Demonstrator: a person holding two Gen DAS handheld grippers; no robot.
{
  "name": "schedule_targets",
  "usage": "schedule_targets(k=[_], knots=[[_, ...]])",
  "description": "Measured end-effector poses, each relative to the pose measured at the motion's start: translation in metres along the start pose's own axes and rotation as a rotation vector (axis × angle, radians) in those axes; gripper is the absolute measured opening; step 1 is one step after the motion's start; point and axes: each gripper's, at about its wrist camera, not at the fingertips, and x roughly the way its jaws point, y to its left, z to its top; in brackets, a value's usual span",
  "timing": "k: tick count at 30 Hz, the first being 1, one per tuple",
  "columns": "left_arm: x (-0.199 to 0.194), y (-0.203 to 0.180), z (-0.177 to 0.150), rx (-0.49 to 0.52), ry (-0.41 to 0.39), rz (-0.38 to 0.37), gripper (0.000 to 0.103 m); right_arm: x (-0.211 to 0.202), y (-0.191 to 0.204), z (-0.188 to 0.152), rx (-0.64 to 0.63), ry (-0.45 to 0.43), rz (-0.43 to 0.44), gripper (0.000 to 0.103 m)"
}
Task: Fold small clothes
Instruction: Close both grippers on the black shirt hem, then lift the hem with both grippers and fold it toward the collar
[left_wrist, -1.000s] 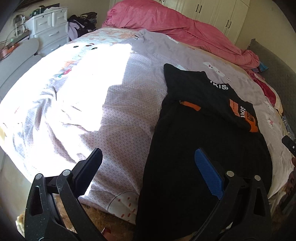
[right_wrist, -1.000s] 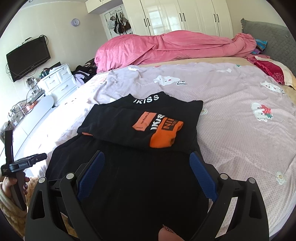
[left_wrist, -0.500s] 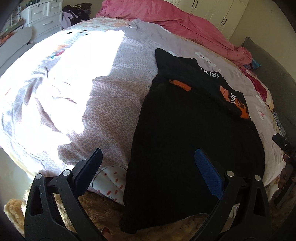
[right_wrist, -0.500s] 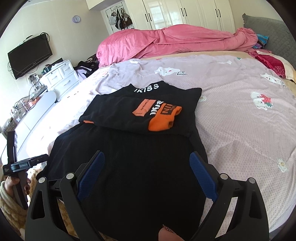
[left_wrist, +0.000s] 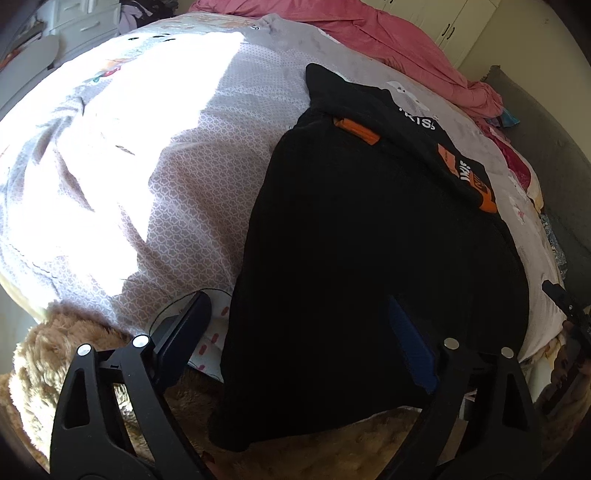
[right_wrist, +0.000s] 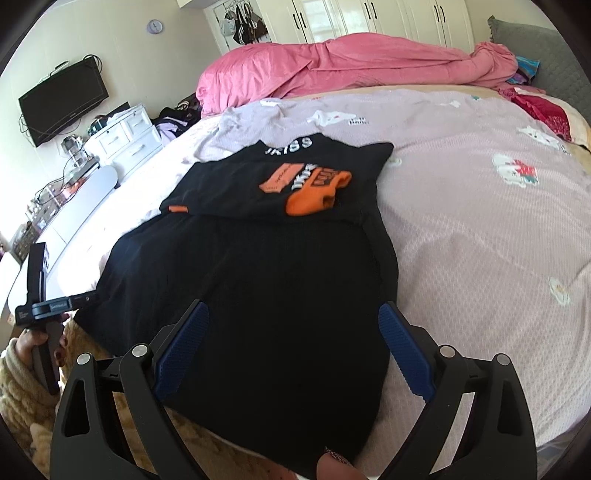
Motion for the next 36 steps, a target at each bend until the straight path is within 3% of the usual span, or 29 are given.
schedule_targets(k=[10,15,18,22,29,34,36], knots=[[0.001,-0.007,-0.011,0.032,0.013,0.007,0.062,-0.008,-0.011,-0.037,-0.009,0.104,-0.011,0.092],[-0.007,0.008,-0.012,-0.026,-0.001,-0.017,0.037,-0.006,-0.015,-0.055,0.015,0.161,0.035,0.09],[-0.011,0.015,-0.015,-0.053,-0.006,-0.039,0.031,-0.006,-0.015,-0.06,0.017,0.18,0.046,0.082],[-0.013,0.014,-0.018,-0.046,-0.003,-0.031,0.03,-0.005,-0.018,-0.067,0.03,0.199,0.05,0.078],[-0.008,0.008,-0.017,-0.041,0.005,-0.011,0.031,0.001,-0.031,-0.077,0.067,0.236,0.077,0.052],[-0.007,0.009,-0.017,-0.045,0.007,-0.021,0.031,0.006,-0.034,-0.082,0.051,0.227,0.092,0.043],[-0.007,0.011,-0.017,-0.048,0.006,-0.018,0.025,0.006,-0.032,-0.081,0.016,0.217,0.088,0.025]])
